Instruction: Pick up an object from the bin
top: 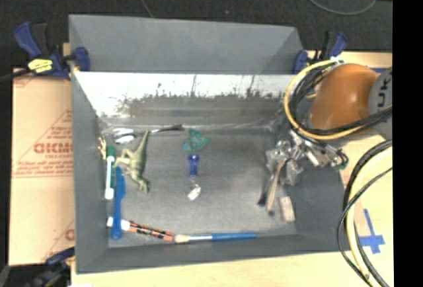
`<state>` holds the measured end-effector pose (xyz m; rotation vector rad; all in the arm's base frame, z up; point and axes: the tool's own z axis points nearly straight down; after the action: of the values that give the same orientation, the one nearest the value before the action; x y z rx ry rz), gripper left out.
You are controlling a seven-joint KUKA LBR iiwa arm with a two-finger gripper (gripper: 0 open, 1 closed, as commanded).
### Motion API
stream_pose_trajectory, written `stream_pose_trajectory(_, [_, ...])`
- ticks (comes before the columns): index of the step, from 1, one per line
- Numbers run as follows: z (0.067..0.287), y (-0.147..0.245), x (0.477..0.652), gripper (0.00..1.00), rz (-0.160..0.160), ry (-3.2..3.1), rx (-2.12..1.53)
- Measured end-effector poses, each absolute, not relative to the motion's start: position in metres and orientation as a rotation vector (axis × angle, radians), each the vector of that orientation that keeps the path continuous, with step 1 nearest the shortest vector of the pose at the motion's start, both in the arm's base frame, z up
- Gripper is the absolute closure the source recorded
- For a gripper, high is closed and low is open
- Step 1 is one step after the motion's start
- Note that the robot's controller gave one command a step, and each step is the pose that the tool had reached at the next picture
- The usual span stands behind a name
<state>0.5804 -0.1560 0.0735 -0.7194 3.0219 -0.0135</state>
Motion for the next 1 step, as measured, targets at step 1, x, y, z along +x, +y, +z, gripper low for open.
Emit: stream_pose_trajectory(1, [0.1655, -0.1584, 0.5601, 1.0, -0.013, 3.021, -0.728])
